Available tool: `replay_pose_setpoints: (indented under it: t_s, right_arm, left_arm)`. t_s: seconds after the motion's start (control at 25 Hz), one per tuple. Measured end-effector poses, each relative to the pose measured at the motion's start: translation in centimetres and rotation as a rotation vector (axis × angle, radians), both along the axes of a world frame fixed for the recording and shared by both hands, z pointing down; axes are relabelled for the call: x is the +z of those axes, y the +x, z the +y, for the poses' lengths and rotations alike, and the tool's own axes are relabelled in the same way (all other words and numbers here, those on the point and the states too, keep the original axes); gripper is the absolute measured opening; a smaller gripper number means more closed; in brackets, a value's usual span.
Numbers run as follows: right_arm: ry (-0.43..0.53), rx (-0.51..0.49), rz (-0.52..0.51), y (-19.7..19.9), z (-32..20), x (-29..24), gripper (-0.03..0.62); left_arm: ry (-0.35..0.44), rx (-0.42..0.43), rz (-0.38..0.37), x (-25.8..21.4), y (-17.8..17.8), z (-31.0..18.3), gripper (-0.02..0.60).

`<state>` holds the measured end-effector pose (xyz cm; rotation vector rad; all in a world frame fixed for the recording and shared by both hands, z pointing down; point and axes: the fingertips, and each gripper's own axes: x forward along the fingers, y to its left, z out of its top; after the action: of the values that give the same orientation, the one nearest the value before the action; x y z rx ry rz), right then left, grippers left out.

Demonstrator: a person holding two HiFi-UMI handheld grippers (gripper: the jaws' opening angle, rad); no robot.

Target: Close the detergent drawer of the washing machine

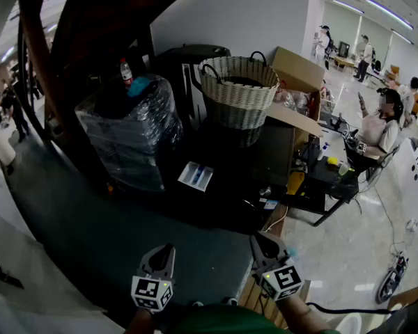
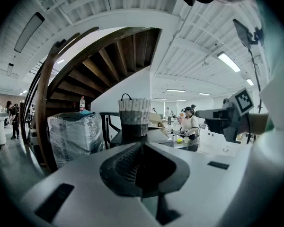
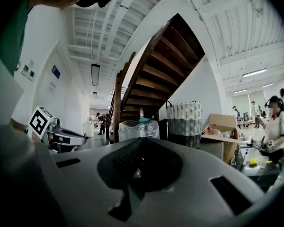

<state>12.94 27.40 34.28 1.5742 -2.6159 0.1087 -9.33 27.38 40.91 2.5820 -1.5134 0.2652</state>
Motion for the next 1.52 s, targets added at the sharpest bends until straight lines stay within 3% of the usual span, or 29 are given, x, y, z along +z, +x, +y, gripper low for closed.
replay_pose_setpoints:
  t_s: [0.68, 0.92, 1.12, 1.32, 1.52]
  right_arm:
    - [0.001, 0.082, 0.016, -3.2, 1.0, 0.7, 0.021]
    - [-0.057, 0.127, 0.108, -5.3, 1.0, 2.0, 0.021]
    - [-0.074, 0.149, 0.135, -6.1, 0.6, 3.1, 0.021]
    - [-0.125, 0.154, 0.120, -6.1, -1.4, 5.7, 0.021]
    - [-0.120, 0.101, 0.095, -7.2, -6.0, 6.2, 0.021]
  left_arm:
    - [0.035, 0.046, 0.037, -0.5, -3.8, -0.7, 0.037]
    - [0.084, 0.061, 0.060, -0.1, -6.3, -2.3, 0.037]
    - [0.013, 0.064, 0.092, 2.8, -7.1, -3.0, 0.037]
    - [-0.006, 0.076, 0.086, 3.6, -6.8, -4.9, 0.037]
    - [0.010, 0.033, 0.061, 3.1, -7.7, -8.1, 0.037]
